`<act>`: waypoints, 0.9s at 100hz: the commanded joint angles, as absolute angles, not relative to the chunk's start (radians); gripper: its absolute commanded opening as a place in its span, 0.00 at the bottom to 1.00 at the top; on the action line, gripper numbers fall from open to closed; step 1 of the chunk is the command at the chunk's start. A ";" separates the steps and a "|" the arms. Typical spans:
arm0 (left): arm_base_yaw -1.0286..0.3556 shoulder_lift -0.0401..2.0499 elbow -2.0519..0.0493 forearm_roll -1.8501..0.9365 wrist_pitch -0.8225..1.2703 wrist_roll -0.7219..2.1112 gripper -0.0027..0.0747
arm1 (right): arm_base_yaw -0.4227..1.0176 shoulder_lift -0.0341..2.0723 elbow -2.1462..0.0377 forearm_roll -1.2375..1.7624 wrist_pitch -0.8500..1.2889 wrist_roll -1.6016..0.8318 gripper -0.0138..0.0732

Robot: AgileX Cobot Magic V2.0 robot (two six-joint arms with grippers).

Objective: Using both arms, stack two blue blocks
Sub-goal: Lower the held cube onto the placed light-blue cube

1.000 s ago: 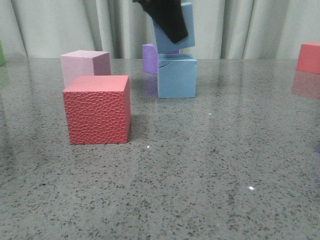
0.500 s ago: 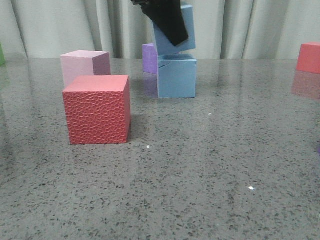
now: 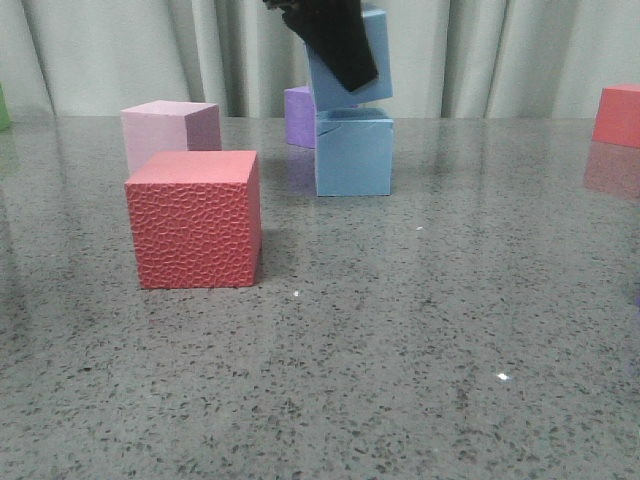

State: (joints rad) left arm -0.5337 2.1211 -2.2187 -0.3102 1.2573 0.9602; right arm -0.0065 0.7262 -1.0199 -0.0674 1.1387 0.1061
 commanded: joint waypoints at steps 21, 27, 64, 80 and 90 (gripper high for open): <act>-0.541 2.061 -2.243 -0.351 1.277 0.973 0.42 | -0.010 0.726 -1.044 -0.079 1.080 0.098 0.90; -0.541 2.061 -2.243 -0.351 1.277 0.973 0.42 | -0.010 0.726 -1.044 -0.079 1.080 0.098 0.90; -0.541 2.061 -2.243 -0.363 1.276 0.996 0.42 | -0.010 0.726 -1.044 -0.079 1.078 0.098 0.90; -0.539 2.066 -2.243 -0.374 1.276 1.001 0.42 | -0.010 0.726 -1.044 -0.079 1.078 0.098 0.90; -0.539 2.073 -2.243 -0.374 1.276 1.001 0.42 | -0.010 0.726 -1.044 -0.079 1.078 0.098 0.90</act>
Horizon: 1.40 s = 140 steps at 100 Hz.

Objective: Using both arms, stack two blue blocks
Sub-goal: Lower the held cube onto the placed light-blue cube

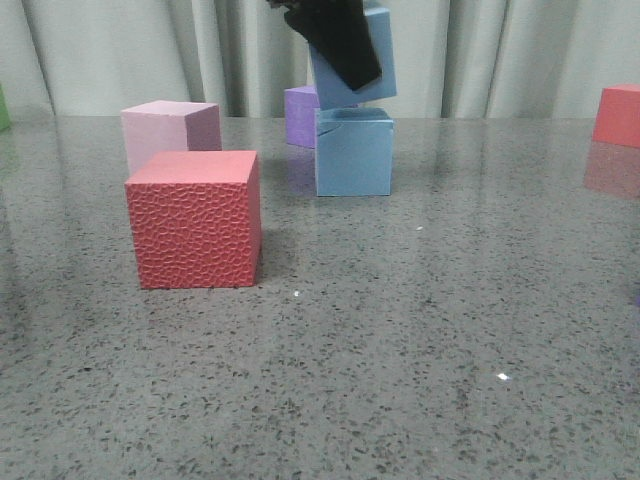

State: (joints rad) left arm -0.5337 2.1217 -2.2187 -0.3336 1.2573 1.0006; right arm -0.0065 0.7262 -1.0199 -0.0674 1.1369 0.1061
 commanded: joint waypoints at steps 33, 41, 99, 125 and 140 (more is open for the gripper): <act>-0.539 2.080 -2.243 -0.351 1.279 1.001 0.42 | -0.010 0.726 -1.044 -0.079 1.079 0.098 0.90; -0.539 2.080 -2.243 -0.348 1.279 1.001 0.42 | -0.010 0.726 -1.044 -0.079 1.078 0.098 0.90; -0.539 2.080 -2.243 -0.333 1.279 1.001 0.43 | -0.010 0.726 -1.044 -0.079 1.077 0.098 0.90; -0.539 2.080 -2.243 -0.333 1.279 1.003 0.50 | -0.010 0.726 -1.044 -0.079 1.077 0.098 0.90; -0.539 2.080 -2.243 -0.333 1.279 1.003 0.62 | -0.010 0.726 -1.044 -0.079 1.077 0.098 0.90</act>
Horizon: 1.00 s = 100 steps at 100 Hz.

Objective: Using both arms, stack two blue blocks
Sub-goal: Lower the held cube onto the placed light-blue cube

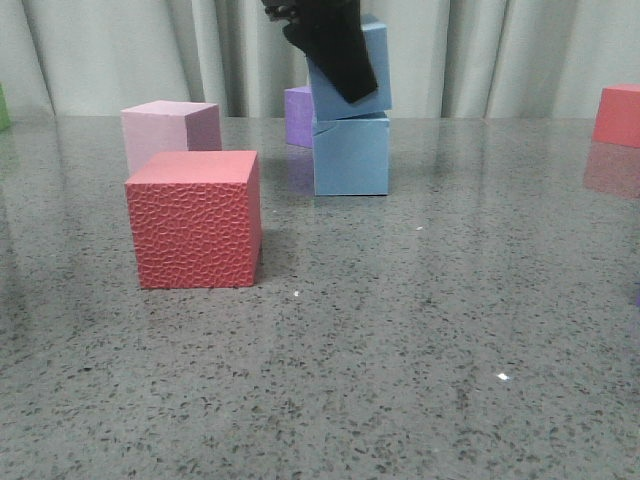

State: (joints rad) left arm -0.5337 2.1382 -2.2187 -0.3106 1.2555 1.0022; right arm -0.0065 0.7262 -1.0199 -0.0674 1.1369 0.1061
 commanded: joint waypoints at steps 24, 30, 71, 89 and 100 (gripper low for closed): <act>-0.539 2.080 -2.243 -0.333 1.279 1.011 0.67 | -0.010 0.726 -1.044 -0.079 1.077 0.098 0.90; -0.539 2.080 -2.243 -0.333 1.279 1.011 0.72 | -0.010 0.726 -1.044 -0.079 1.077 0.098 0.90; -0.539 2.080 -2.243 -0.333 1.273 1.011 0.88 | -0.010 0.726 -1.044 -0.079 1.077 0.098 0.90; -0.539 2.080 -2.243 -0.329 1.274 1.011 0.90 | -0.010 0.726 -1.044 -0.079 1.078 0.098 0.90; -0.539 2.074 -2.243 -0.329 1.273 1.007 0.90 | -0.010 0.726 -1.044 -0.079 1.078 0.098 0.90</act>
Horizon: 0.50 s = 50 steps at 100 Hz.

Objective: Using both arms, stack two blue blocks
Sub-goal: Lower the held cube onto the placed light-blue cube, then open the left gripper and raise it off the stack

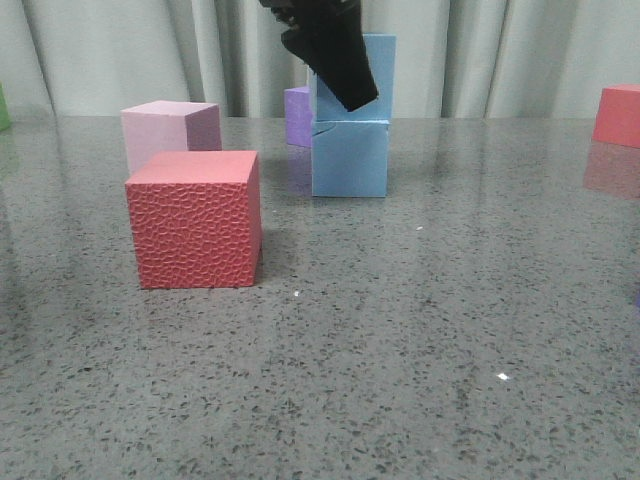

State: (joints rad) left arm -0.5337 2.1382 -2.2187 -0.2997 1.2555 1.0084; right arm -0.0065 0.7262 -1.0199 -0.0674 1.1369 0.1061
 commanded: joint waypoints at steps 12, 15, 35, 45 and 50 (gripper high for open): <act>-0.539 2.060 -2.252 -0.327 1.275 0.991 0.90 | -0.010 0.726 -1.044 -0.079 1.078 0.098 0.90; -0.539 2.057 -2.255 -0.325 1.275 0.982 0.90 | -0.010 0.726 -1.044 -0.079 1.078 0.098 0.90; -0.539 2.018 -2.261 -0.322 1.277 0.966 0.90 | -0.010 0.726 -1.044 -0.079 1.078 0.098 0.90; -0.537 1.994 -2.261 -0.321 1.279 0.942 0.90 | -0.010 0.726 -1.044 -0.079 1.078 0.098 0.90; -0.533 1.979 -2.261 -0.321 1.279 0.935 0.90 | -0.010 0.726 -1.044 -0.079 1.078 0.098 0.90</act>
